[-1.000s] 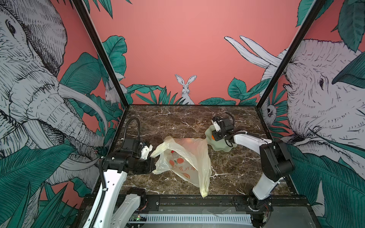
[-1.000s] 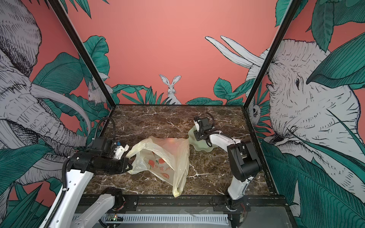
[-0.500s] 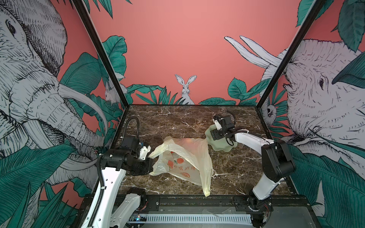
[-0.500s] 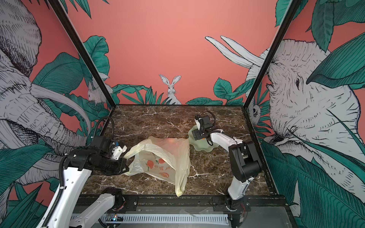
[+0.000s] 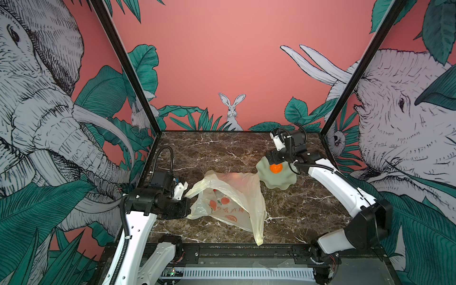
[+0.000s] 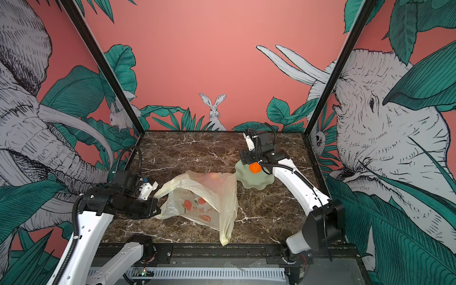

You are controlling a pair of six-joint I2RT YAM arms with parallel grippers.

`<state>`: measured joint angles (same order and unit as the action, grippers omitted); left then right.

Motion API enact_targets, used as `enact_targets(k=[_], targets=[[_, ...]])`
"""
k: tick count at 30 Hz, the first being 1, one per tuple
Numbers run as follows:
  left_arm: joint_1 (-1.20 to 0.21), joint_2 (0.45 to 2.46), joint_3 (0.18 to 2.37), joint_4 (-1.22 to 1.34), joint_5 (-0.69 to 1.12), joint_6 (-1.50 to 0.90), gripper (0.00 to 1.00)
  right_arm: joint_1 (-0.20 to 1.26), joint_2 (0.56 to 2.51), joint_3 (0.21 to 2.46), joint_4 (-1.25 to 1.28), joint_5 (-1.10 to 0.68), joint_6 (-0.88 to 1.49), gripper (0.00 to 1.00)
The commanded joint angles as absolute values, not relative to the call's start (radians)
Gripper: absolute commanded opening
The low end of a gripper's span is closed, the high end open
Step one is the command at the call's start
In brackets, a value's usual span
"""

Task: Take fruits out of the plastic bag
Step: Place the fake fruit on the plate, then take out the fake fruit from the plastic bag.

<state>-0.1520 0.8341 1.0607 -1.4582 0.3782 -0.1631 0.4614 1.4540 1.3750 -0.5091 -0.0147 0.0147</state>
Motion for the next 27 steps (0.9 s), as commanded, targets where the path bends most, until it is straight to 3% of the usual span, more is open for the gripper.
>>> enact_targets(k=[1, 8, 21, 23, 27], targets=[[-0.157, 0.822, 1.049, -1.448, 0.388, -0.15, 0.0, 0.524, 1.405, 1.464, -0.621, -0.012, 0.012, 0.87], [-0.157, 0.816, 1.053, -1.425, 0.365, -0.145, 0.0, 0.691, 1.413, 1.671, -0.769, 0.018, -0.005, 0.78], [-0.158, 0.795, 1.045, -1.399, 0.373, -0.141, 0.0, 1.122, 1.571, 2.048, -0.896, -0.083, 0.0, 0.42], [-0.158, 0.79, 1.052, -1.403, 0.381, -0.137, 0.0, 1.178, 1.632, 2.123, -0.947, -0.068, -0.005, 0.4], [-0.158, 0.768, 1.046, -1.402, 0.38, -0.137, 0.0, 1.266, 1.728, 2.259, -1.064, -0.015, -0.008, 0.25]])
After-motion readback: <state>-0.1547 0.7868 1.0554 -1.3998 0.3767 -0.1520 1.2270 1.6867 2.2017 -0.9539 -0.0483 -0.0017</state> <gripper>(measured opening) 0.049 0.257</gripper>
